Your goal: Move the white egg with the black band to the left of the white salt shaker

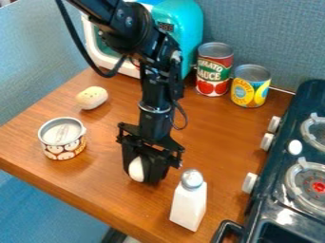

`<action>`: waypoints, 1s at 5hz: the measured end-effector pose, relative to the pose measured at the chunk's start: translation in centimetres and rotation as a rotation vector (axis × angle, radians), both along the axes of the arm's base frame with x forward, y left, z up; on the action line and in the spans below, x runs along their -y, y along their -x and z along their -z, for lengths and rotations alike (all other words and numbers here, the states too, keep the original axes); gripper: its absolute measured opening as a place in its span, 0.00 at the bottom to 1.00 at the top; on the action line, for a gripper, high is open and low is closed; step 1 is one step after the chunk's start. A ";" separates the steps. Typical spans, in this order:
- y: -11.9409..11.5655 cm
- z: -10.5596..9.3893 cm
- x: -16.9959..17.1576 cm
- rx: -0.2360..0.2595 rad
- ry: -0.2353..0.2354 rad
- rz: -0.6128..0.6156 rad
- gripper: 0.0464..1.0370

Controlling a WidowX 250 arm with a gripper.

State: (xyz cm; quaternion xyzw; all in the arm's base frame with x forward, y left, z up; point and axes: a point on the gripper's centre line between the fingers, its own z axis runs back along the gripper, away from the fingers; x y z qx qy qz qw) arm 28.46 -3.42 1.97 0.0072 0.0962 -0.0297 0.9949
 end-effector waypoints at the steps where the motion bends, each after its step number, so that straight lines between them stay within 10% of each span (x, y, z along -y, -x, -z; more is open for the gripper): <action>1: 0.3 0.7 0.3 -0.004 0.007 -0.025 0.67; 3: 0.3 0.8 -0.3 -0.004 0.028 -0.084 0.72; 5: 0.5 -1.1 -0.9 0.067 0.271 -0.134 0.96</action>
